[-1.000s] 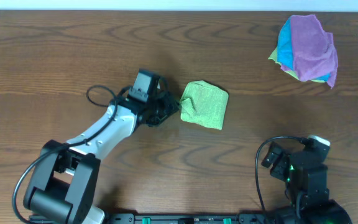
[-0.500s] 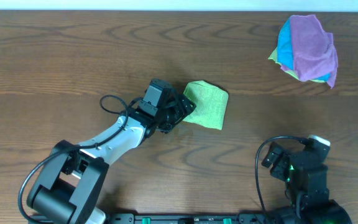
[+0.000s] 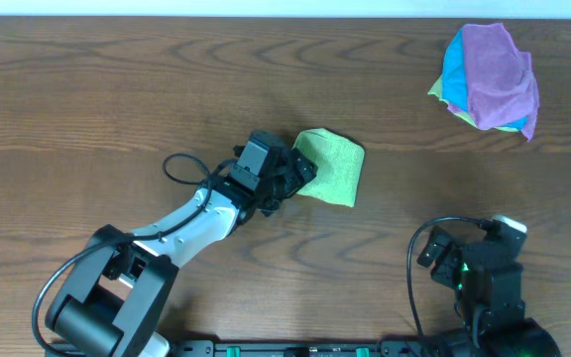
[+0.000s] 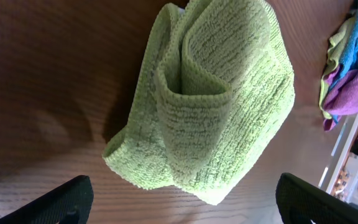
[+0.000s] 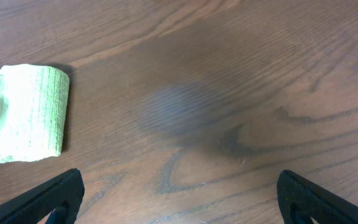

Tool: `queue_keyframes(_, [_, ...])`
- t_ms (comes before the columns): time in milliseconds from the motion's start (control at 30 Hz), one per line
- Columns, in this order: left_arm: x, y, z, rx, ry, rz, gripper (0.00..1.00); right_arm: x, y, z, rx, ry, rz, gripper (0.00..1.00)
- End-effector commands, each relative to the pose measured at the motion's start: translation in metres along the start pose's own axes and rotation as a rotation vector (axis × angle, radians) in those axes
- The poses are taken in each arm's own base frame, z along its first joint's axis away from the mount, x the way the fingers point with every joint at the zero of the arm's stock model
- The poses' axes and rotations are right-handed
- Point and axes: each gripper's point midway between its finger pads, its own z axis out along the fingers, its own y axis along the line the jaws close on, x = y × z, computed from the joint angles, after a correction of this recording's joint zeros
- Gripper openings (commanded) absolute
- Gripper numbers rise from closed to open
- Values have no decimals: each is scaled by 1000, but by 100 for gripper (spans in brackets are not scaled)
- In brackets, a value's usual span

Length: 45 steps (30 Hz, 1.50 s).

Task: Fold the cloth
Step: 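Grasp the folded green cloth's edge with the left gripper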

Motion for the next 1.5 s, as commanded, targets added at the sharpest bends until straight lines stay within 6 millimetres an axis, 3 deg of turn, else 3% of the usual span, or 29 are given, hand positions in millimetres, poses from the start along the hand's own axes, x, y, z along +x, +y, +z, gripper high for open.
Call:
queue_keyframes(0, [1,11,7,-38,-28,-24,95,-1,-4,1,19,-7,21,99])
queue_keyframes(633, [-1,18,39,-14,-25,-114,95,-1,-4,1,19,-7,20,99])
queue_keyframes(733, [-1,22,43,-19,-25,-138,100,-1,-4,1,19,-7,21,99])
queue_keyframes(867, [-2,25,46,-27,-30,-140,84,-1,-4,1,19,-7,21,99])
queue_keyframes(967, [-6,26,46,-34,-55,-137,47,-1,-4,1,19,-8,21,99])
queue_keyframes(1100, [-8,27,45,-39,-69,-119,24,-2,-3,1,16,-13,24,99])
queue_keyframes(1167, [-9,27,45,-39,-74,-108,7,-3,-3,1,15,-14,23,99])
queue_keyframes(1467, [-28,6,38,65,-60,69,6,-2,-4,1,16,-13,23,99])
